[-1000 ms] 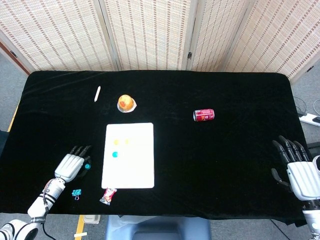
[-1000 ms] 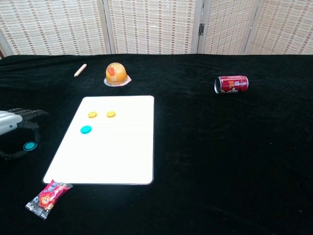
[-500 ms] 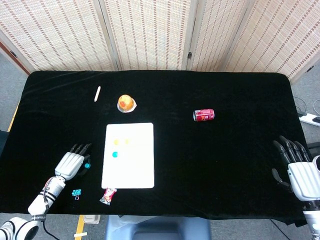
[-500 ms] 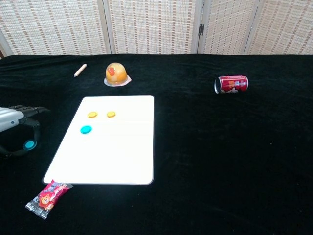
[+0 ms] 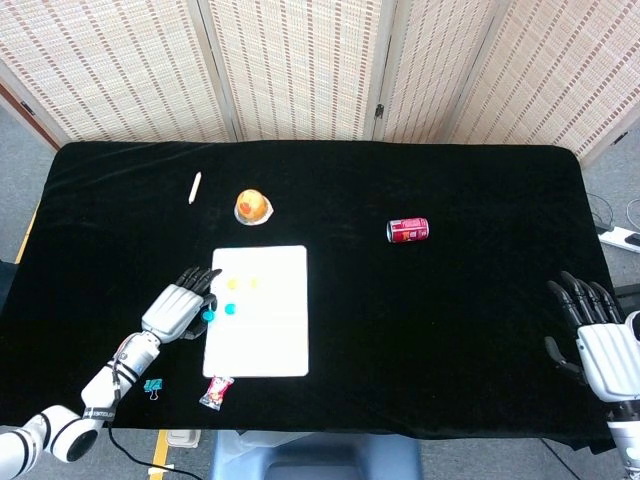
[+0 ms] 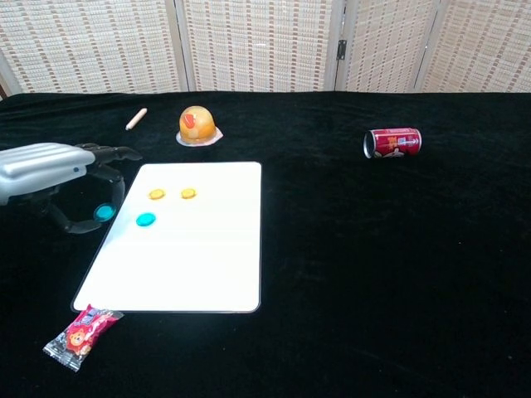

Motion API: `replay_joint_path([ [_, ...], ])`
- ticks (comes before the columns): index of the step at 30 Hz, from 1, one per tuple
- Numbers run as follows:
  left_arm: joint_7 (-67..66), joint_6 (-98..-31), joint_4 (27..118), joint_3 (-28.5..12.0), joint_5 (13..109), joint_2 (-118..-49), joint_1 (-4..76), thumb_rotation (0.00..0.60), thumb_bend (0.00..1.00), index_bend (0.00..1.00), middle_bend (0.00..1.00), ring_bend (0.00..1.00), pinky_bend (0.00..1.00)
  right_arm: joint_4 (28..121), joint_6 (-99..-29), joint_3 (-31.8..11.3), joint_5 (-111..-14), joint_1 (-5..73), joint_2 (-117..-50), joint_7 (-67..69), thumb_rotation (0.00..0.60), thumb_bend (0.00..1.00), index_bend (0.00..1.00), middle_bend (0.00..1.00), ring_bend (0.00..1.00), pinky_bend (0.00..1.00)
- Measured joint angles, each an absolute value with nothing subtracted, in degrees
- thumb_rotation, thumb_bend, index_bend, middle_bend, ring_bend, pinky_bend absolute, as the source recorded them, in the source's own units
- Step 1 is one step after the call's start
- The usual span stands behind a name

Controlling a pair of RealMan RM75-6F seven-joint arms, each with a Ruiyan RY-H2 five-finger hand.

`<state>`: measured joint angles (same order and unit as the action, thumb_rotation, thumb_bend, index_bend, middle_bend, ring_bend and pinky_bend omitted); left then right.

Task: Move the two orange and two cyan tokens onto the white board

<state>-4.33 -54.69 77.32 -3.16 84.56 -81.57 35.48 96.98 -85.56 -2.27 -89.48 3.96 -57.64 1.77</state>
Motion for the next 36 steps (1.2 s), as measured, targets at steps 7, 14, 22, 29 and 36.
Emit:
replay_joint_path([
  [7,-6.9,-50.4,78.3,-5.9,81.6,-83.6,39.6,0.6,0.41,0.48,0.06,0.0,0.0,96.6,-85.3,-2.3,-89.1,4.0,-57.7,2.1,0.6,0.46,0.0,0.0,0.0,0.0],
  [14,-10.7,-46.7,78.9,-7.4,77.3,-85.4,42.7,0.6,0.41,0.47,0.06,0.0,0.0,96.3,-85.3,-2.3,-88.6,3.8,-57.7,2.4,0.6,0.46,0.0,0.0,0.0,0.0],
  [22,-14.5,-44.8,78.4,-8.0,73.7,-87.6,45.1,0.6,0.41,0.46,0.06,0.0,0.0,96.3,-85.4,-2.3,-88.6,3.7,-57.6,2.3,0.6,0.46,0.0,0.0,0.0,0.0],
  [29,-16.4,-44.0,77.5,-7.6,71.6,-89.0,46.2,0.6,0.41,0.46,0.06,0.0,0.0,96.0,-85.1,-2.2,-88.6,3.7,-57.8,2.6,0.6,0.46,0.0,0.0,0.0,0.0],
  [36,-17.6,-44.4,76.9,-7.0,70.6,-89.5,46.6,0.6,0.41,0.38,0.06,0.0,0.0,95.9,-85.3,-2.2,-88.5,3.5,-57.9,2.8,0.6,0.46,0.0,0.0,0.0,0.0],
])
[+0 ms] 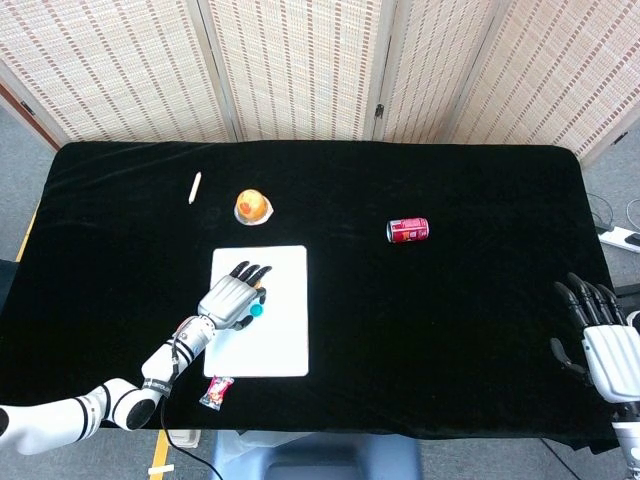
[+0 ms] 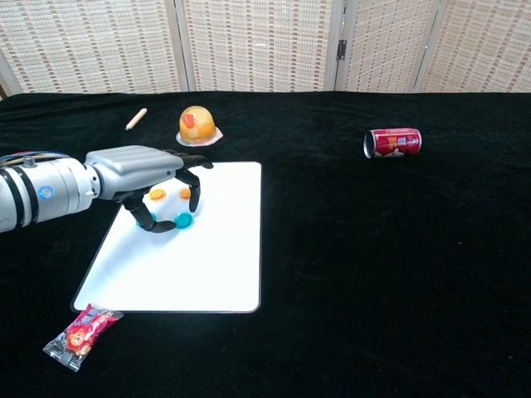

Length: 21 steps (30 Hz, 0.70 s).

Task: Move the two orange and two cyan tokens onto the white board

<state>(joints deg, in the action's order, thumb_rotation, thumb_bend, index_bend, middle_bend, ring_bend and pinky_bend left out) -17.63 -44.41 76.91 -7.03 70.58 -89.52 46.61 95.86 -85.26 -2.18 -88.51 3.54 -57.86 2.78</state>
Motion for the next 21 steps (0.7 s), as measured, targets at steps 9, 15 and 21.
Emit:
replay_joint_path([
  [9,-16.8,-45.5,78.4,-6.8,71.1,-88.9,46.3,0.6,0.41,0.3,0.06,0.0,0.0,95.9,-85.7,-2.4,-88.6,3.4,-57.8,2.8,0.6,0.46,0.0,0.0,0.0,0.0],
  [15,-12.1,-52.1,83.2,-7.7,73.0,-83.7,43.5,0.6,0.41,0.28,0.06,0.0,0.0,95.9,-85.7,-2.7,-88.3,3.5,-57.2,3.3,0.6,0.46,0.0,0.0,0.0,0.0],
  [21,-10.3,-60.0,87.7,-9.1,72.5,-76.6,38.6,0.6,0.41,0.27,0.06,0.0,0.0,94.7,-84.0,-2.9,-87.8,4.4,-57.4,5.3,0.6,0.46,0.0,0.0,0.0,0.0],
])
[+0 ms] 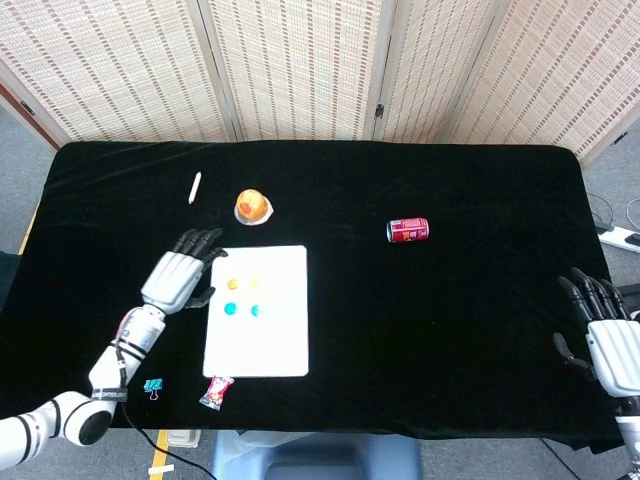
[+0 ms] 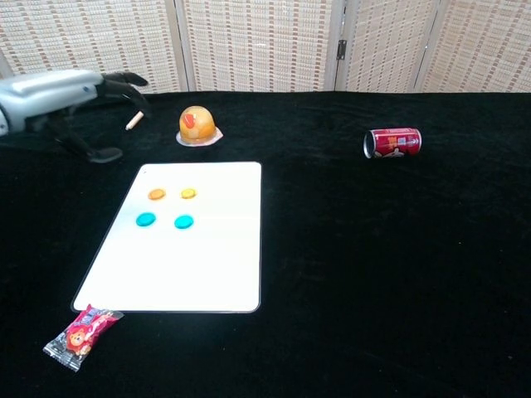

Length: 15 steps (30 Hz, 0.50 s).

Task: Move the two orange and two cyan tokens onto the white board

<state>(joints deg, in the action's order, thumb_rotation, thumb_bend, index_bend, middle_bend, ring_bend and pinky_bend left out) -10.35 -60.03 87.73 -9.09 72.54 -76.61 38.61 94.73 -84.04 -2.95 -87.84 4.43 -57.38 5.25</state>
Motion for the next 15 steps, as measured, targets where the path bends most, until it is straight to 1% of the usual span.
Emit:
replay_joint_path([
  [7,-10.3,-69.7,89.4,-9.1,70.6,-71.5,30.7,0.6,0.41,0.27,0.06,0.0,0.0,92.9,-81.7,-2.8,-87.6,5.5,-57.7,8.8,0.6,0.46,0.0,0.0,0.0,0.0],
  [15,-8.0,-79.5,90.0,-5.7,72.3,-68.3,21.1,0.6,0.41,0.27,0.06,0.0,0.0,91.5,-81.7,-2.5,-87.8,5.6,-58.0,11.7,0.6,0.46,0.0,0.0,0.0,0.0],
])
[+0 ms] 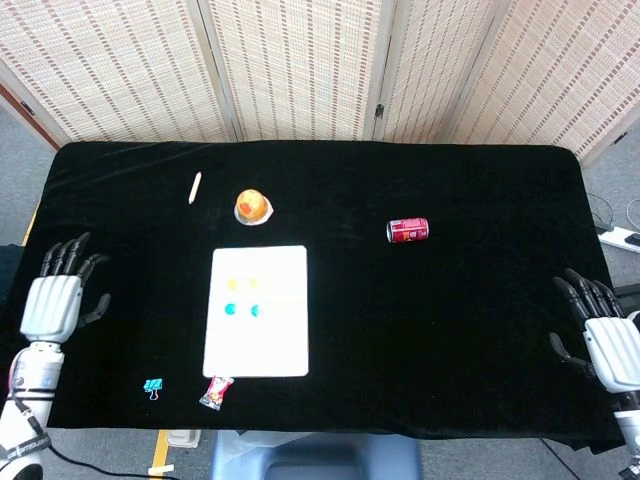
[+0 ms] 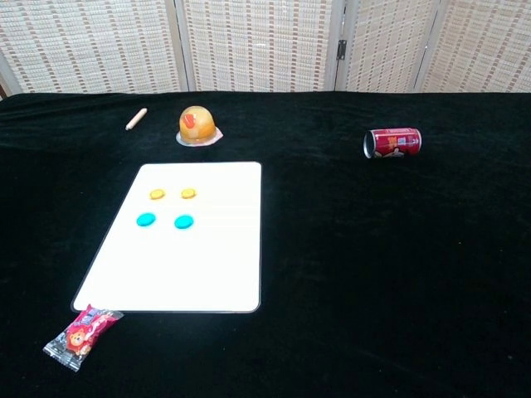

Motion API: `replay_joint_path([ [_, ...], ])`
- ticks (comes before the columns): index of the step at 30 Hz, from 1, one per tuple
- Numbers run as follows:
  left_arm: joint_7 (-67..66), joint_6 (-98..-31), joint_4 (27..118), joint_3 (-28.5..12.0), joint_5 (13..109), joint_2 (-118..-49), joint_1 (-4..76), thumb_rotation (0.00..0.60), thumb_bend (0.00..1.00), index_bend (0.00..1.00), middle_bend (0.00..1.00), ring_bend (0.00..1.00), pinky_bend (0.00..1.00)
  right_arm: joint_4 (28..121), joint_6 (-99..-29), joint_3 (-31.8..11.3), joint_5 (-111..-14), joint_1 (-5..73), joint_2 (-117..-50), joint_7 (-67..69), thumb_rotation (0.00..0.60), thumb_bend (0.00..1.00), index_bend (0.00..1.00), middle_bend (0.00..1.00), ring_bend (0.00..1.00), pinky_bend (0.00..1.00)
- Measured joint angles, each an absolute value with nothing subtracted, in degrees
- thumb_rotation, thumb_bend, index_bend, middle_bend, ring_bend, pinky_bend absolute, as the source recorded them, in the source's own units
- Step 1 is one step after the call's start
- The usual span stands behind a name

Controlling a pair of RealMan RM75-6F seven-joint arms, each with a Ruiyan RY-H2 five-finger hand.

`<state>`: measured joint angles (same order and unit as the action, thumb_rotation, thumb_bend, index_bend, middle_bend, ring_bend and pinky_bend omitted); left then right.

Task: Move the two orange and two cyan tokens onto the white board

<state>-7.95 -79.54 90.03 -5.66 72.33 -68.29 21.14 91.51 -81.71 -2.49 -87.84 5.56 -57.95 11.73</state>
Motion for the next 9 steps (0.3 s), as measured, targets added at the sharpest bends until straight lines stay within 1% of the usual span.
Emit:
replay_joint_path([
  [9,-7.1,-88.8,91.5,-2.0,76.7,-67.8,12.7,0.6,0.41,0.27,0.06,0.0,0.0,92.6,-83.6,-1.6,-89.0,4.3,-58.1,12.1,0.6,0.46,0.0,0.0,0.0,0.0],
])
